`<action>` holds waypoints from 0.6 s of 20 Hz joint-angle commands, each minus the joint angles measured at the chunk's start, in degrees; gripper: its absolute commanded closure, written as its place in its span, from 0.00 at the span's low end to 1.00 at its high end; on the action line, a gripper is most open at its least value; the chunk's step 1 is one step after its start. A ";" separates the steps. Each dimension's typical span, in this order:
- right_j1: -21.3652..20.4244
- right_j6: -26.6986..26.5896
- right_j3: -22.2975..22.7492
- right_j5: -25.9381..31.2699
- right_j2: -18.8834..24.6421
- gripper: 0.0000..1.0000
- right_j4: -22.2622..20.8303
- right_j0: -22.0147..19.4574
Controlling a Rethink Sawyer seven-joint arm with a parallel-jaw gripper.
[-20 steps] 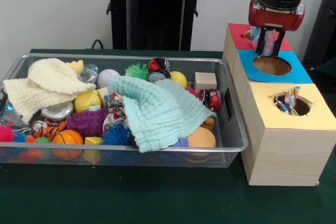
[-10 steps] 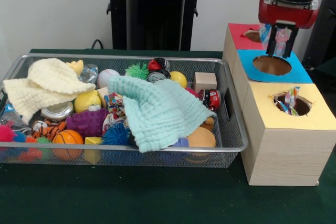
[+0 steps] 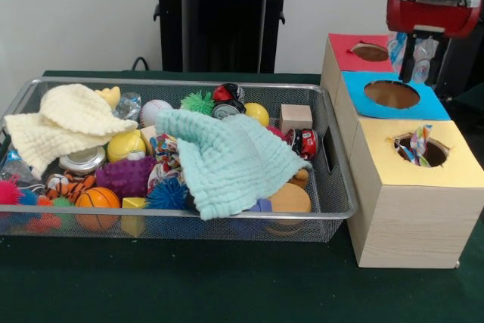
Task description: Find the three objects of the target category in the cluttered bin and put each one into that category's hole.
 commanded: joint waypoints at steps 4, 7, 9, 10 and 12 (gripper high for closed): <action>4.45 9.01 0.60 -2.36 3.02 0.00 0.73 -3.90; 4.75 8.40 0.50 -3.02 3.17 0.00 0.24 -4.15; 5.39 7.50 -0.39 -2.83 3.25 0.00 -0.42 -4.45; 5.61 7.38 -0.49 -2.98 3.30 0.00 -0.58 -4.49; 5.84 7.39 -0.38 -3.78 3.34 0.00 -0.80 -4.42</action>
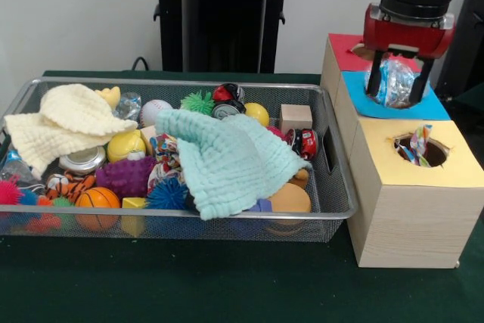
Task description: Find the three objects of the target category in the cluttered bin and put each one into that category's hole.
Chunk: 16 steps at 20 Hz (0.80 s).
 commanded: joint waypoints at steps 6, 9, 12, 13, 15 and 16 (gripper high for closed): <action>2.95 8.53 -1.44 -2.31 1.95 0.00 -0.83 -1.10; 2.37 9.28 -0.90 -2.63 1.63 0.00 -0.60 -0.61; 1.98 9.23 0.27 -3.79 1.96 0.00 -0.50 -0.80; 1.87 8.87 0.61 -4.21 2.25 0.00 -0.56 -1.07; 1.71 8.74 1.13 -5.00 2.51 0.00 -0.55 -1.27; 1.03 8.95 1.63 -4.86 2.45 0.00 -0.36 -1.13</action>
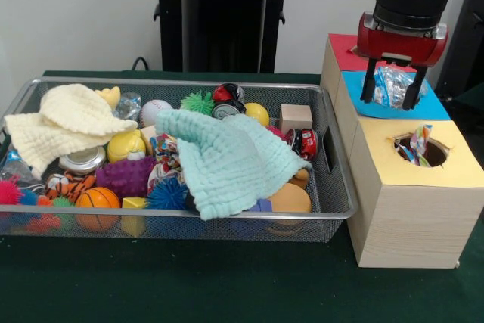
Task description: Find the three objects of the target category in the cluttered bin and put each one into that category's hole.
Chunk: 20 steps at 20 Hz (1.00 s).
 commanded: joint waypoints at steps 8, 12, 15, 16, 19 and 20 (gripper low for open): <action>-3.14 8.17 3.80 -3.26 2.33 0.00 -0.69 -0.79; -3.07 8.18 4.19 -3.85 2.57 1.00 -0.79 -0.95; -3.00 9.25 5.45 -5.85 2.30 1.00 -0.84 -0.48; -3.00 9.52 5.74 -6.30 2.23 1.00 -0.84 -0.33; -3.11 9.26 6.33 -7.63 2.29 1.00 -1.31 -0.02; -3.26 9.62 7.06 -7.85 2.79 1.00 -0.68 -0.16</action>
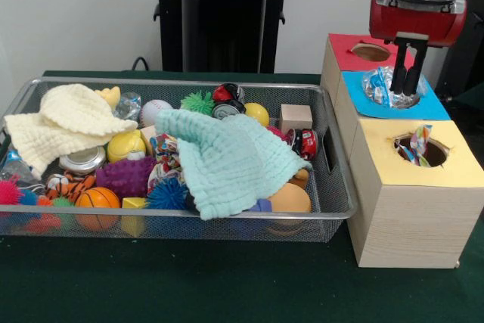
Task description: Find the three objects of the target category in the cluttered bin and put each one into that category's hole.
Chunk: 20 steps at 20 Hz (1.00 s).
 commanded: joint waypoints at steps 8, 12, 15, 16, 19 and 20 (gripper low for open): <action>-2.52 9.54 12.77 -5.71 4.18 1.00 0.49 -0.28; -4.36 9.19 14.97 -5.38 4.35 1.00 0.69 -0.21; -4.40 8.99 15.70 -6.19 5.01 1.00 0.90 -0.60; -4.40 9.20 15.75 -6.21 4.84 1.00 0.89 -0.39; -4.49 9.77 15.49 -5.67 4.34 1.00 1.00 0.36; -4.51 9.83 15.33 -5.45 4.16 1.00 0.99 0.47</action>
